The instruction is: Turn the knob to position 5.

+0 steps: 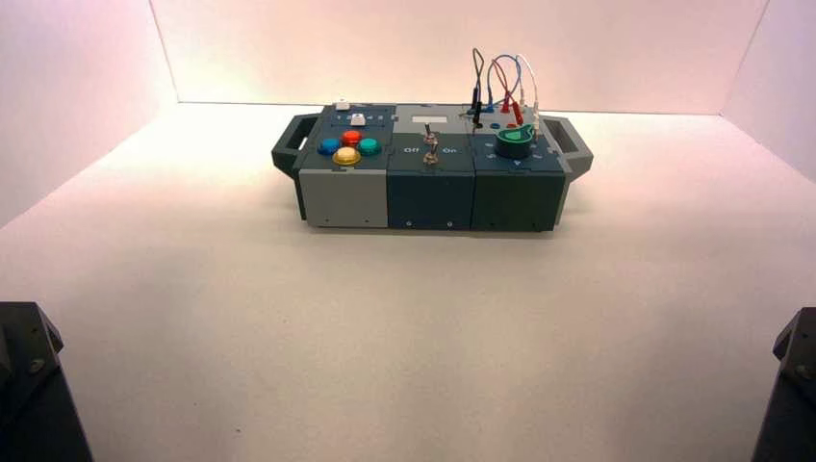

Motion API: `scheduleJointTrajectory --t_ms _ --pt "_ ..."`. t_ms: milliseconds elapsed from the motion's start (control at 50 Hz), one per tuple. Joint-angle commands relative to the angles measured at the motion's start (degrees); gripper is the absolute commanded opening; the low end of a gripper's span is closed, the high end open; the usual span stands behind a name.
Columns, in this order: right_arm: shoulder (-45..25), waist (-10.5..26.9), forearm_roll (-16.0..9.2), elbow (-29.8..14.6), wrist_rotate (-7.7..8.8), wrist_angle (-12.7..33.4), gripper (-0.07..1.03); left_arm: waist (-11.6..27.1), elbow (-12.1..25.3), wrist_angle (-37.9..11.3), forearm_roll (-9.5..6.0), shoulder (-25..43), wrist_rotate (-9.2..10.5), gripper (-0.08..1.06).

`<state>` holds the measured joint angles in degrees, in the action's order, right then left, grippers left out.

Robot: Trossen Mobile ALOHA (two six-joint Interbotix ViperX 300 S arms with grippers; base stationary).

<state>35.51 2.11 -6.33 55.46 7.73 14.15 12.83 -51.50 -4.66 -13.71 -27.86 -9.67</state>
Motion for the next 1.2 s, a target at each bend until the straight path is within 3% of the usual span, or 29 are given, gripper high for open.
scheduleJointTrajectory --t_ms 20,300,480,700,720,920,1200 --pt "0.4 -0.3 -0.2 -0.9 -0.18 -0.4 -0.02 -0.1 1.0 0.2 0.09 -0.7 -0.26 -0.03" --pt "-0.2 -0.3 -0.2 -0.9 -0.18 -0.3 -0.02 -0.1 1.0 0.1 0.09 -0.7 -0.18 -0.03" --pt "-0.6 0.9 -0.9 -2.1 -0.26 3.3 -0.02 -0.1 2.0 -3.1 0.09 -0.2 -0.09 -0.03" --pt "-1.2 1.8 -2.3 -5.8 -0.09 10.0 -0.02 0.0 3.4 -7.0 0.00 1.2 0.09 -0.03" --pt "-2.7 2.1 -2.5 -7.5 0.00 13.2 -0.02 0.0 4.3 -9.5 0.09 2.2 0.00 -0.03" --pt "-10.9 4.4 -2.5 -13.4 1.14 25.0 -0.02 0.7 7.6 -17.9 -0.09 4.8 0.09 -0.03" --pt "-20.5 7.9 -2.5 -17.8 2.46 30.9 -0.02 4.0 10.9 -25.1 -0.44 6.8 -0.09 -0.03"
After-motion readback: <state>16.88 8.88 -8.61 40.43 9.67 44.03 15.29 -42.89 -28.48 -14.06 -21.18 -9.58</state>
